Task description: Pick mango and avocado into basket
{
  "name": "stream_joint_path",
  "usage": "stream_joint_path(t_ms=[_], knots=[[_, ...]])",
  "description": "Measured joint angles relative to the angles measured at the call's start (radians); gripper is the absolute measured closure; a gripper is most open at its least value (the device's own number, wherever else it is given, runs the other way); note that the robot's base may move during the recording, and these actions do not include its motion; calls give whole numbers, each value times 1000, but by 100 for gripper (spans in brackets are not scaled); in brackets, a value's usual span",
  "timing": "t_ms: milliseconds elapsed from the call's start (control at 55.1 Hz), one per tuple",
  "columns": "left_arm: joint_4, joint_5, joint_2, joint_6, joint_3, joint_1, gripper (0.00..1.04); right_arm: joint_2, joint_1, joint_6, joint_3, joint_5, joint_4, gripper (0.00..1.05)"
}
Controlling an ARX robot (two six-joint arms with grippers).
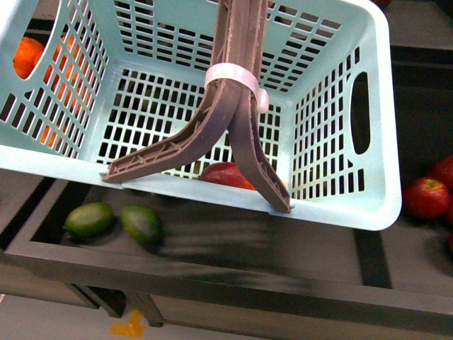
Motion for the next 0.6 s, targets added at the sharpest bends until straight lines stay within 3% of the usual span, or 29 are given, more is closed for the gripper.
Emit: stream_joint_path(t_ms=[598], knots=[[0, -11, 0, -1, 0, 15, 93, -1, -1, 0, -1, -8, 1, 8]])
